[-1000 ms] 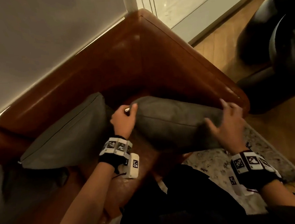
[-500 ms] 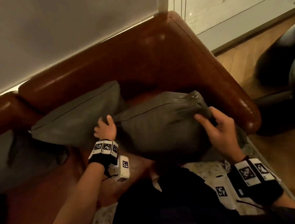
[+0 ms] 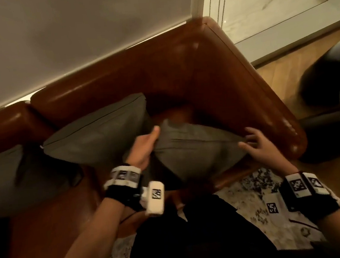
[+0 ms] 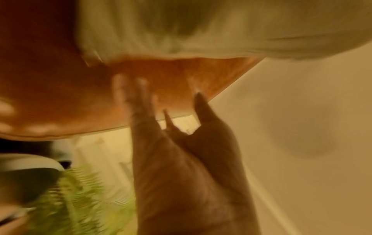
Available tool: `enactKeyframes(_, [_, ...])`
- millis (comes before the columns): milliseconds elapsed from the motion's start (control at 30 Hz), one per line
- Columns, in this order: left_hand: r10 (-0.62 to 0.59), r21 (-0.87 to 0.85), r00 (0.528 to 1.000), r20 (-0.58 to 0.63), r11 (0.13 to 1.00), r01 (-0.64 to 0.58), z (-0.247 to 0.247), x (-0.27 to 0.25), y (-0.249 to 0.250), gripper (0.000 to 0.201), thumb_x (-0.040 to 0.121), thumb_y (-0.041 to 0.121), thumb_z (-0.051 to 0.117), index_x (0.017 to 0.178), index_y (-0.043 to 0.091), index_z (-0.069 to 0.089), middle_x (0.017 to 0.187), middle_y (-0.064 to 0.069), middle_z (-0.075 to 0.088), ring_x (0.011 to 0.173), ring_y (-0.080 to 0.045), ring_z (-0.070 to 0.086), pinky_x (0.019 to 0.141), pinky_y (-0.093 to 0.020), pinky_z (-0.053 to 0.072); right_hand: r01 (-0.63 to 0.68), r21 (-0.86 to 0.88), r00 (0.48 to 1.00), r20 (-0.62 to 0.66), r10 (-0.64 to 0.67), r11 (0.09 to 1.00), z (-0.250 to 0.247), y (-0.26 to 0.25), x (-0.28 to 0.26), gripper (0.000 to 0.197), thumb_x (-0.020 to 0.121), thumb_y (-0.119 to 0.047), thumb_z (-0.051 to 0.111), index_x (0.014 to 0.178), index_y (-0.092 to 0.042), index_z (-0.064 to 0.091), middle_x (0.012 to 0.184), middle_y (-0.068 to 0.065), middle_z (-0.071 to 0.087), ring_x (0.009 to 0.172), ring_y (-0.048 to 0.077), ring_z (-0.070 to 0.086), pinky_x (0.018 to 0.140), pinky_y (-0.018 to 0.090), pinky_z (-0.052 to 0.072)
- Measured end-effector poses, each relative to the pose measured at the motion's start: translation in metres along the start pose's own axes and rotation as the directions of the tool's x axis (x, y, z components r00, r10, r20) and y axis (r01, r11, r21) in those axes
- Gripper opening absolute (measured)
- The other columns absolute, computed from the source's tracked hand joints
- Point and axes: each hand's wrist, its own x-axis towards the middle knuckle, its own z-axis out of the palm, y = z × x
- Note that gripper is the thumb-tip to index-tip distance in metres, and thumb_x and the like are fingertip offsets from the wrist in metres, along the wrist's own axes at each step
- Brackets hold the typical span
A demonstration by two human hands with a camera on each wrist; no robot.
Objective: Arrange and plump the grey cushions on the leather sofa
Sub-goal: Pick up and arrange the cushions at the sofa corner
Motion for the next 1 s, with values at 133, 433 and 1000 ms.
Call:
enactKeyframes(133, [0.078,0.199,0.997,0.018,0.977,-0.08,0.068,0.003,-0.022,0.077,0.071,0.069,0.053,0.076,-0.007,0.064,0.075,-0.018,0.068,0.071,-0.018,0.058,0.07,-0.038,0.048,0.176,-0.112,0.929,0.348,-0.127,0.978,0.066,-0.048,-0.012,0.09,0.058,-0.06,0.072,0.128,-0.011,0.043,0.119,0.005,0.05,0.113,0.016,0.053,0.091,0.022,0.045])
enactKeyframes(433, [0.547,0.555,0.837,-0.011,0.7,-0.45,0.052,-0.004,-0.025,0.037,0.092,0.035,0.043,0.112,0.013,0.066,0.116,-0.005,0.067,0.11,-0.016,0.059,0.101,-0.028,0.041,0.179,-0.036,0.937,-0.298,-0.182,0.983,0.058,-0.032,0.014,0.025,0.094,-0.026,0.052,0.098,-0.002,0.05,0.076,0.011,0.061,0.071,0.03,0.06,0.064,0.033,0.042])
enactKeyframes(1000, [0.275,0.313,0.901,-0.336,0.935,-0.169,-0.032,0.002,-0.037,0.027,0.089,0.03,0.059,0.091,0.003,0.062,0.092,-0.017,0.065,0.089,-0.028,0.061,0.083,-0.039,0.048,0.257,-0.007,0.922,-0.298,-0.247,0.966,0.027,-0.022,0.015,0.014,0.095,-0.026,0.051,0.096,-0.014,0.056,0.078,-0.003,0.055,0.069,-0.002,0.048,0.057,0.006,0.037])
